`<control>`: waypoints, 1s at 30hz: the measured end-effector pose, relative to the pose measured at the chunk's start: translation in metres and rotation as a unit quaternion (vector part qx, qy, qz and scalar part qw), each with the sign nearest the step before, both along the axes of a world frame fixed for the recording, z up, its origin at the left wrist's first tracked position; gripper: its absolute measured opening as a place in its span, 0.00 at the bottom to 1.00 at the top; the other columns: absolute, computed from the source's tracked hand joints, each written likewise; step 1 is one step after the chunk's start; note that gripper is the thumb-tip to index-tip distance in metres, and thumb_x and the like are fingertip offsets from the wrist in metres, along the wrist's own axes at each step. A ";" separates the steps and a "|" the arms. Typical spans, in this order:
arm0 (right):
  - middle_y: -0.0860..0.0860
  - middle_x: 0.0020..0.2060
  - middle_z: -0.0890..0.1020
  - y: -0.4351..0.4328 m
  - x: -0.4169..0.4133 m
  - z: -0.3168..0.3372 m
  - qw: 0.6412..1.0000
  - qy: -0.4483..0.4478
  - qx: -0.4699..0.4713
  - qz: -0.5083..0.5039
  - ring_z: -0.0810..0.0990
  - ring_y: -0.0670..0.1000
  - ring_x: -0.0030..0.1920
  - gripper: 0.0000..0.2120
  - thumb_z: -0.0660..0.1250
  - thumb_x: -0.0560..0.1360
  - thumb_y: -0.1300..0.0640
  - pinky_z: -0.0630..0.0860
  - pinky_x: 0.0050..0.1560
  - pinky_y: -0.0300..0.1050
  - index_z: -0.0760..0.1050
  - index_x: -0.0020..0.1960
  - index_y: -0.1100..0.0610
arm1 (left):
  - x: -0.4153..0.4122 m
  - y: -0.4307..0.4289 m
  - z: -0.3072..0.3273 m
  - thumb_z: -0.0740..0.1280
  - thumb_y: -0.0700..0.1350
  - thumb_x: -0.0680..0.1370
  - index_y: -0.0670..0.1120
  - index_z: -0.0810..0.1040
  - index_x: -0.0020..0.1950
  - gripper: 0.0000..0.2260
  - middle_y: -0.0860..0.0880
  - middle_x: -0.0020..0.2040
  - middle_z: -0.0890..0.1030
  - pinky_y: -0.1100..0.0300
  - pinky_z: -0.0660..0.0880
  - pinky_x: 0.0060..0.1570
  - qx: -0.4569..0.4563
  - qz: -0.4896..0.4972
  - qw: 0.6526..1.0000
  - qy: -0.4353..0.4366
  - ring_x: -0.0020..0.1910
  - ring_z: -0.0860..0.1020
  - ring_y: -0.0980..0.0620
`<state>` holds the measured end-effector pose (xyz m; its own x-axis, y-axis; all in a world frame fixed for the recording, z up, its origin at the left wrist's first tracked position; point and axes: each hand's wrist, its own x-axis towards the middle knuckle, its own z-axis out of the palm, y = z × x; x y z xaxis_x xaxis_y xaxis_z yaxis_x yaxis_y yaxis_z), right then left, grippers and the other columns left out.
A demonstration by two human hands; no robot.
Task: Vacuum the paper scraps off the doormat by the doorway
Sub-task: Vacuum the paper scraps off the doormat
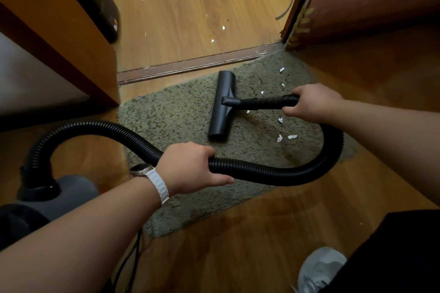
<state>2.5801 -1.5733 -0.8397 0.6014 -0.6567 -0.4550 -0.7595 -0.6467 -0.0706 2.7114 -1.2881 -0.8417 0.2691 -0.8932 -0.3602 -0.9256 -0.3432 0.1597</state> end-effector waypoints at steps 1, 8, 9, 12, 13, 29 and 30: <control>0.48 0.36 0.81 -0.002 -0.001 0.001 1.000 0.006 -0.004 0.007 0.80 0.50 0.36 0.14 0.69 0.73 0.40 0.72 0.31 0.42 0.79 0.52 0.48 | 0.000 0.000 -0.002 0.58 0.79 0.68 0.53 0.71 0.38 0.28 0.56 0.31 0.75 0.60 0.75 0.34 -0.005 0.001 1.000 0.000 0.31 0.74 0.59; 0.48 0.36 0.78 -0.030 -0.001 0.003 0.996 0.023 -0.045 0.072 0.77 0.48 0.35 0.12 0.69 0.74 0.40 0.70 0.29 0.42 0.74 0.51 0.47 | -0.010 -0.025 -0.027 0.57 0.79 0.68 0.53 0.70 0.37 0.29 0.56 0.31 0.75 0.60 0.77 0.36 -0.032 0.029 0.999 -0.032 0.32 0.76 0.58; 0.48 0.36 0.78 -0.037 -0.002 0.002 0.996 0.016 -0.051 0.074 0.77 0.48 0.35 0.12 0.69 0.74 0.41 0.69 0.30 0.42 0.73 0.50 0.46 | -0.012 -0.031 -0.032 0.57 0.79 0.68 0.53 0.70 0.38 0.28 0.56 0.31 0.75 0.60 0.77 0.36 -0.033 0.034 0.998 -0.033 0.32 0.76 0.57; 0.49 0.37 0.78 -0.058 -0.009 -0.007 0.996 -0.009 -0.043 0.078 0.77 0.49 0.35 0.14 0.71 0.74 0.43 0.71 0.31 0.44 0.72 0.54 0.46 | -0.017 -0.053 -0.045 0.58 0.78 0.68 0.52 0.71 0.39 0.28 0.56 0.33 0.75 0.60 0.75 0.35 -0.032 0.050 0.998 -0.036 0.34 0.76 0.55; 0.49 0.38 0.78 -0.065 -0.014 -0.011 0.996 -0.016 -0.034 0.081 0.77 0.49 0.36 0.14 0.71 0.74 0.43 0.71 0.31 0.44 0.72 0.56 0.46 | -0.019 -0.060 -0.049 0.58 0.78 0.68 0.52 0.71 0.40 0.28 0.56 0.33 0.75 0.60 0.74 0.34 -0.030 0.052 0.997 -0.039 0.34 0.76 0.55; 0.47 0.37 0.79 -0.122 -0.040 -0.020 0.992 -0.097 0.017 0.075 0.78 0.49 0.36 0.13 0.72 0.74 0.46 0.74 0.35 0.47 0.78 0.58 0.43 | -0.040 -0.083 -0.088 0.53 0.80 0.66 0.53 0.74 0.43 0.32 0.55 0.35 0.78 0.58 0.77 0.36 -0.040 0.065 0.996 -0.052 0.36 0.79 0.56; 0.48 0.36 0.79 -0.122 -0.043 -0.020 0.992 -0.100 0.022 0.072 0.78 0.49 0.36 0.13 0.72 0.75 0.47 0.72 0.33 0.46 0.77 0.59 0.43 | -0.039 -0.085 -0.087 0.53 0.80 0.66 0.52 0.74 0.43 0.32 0.55 0.35 0.78 0.58 0.77 0.35 -0.043 0.064 0.995 -0.056 0.36 0.79 0.56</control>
<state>2.5375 -1.6957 -0.8600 0.7690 -0.5391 -0.3435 -0.6271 -0.7404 -0.2419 2.6725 -1.3735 -0.9287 0.4162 -0.8753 -0.2460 -0.8890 -0.4486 0.0919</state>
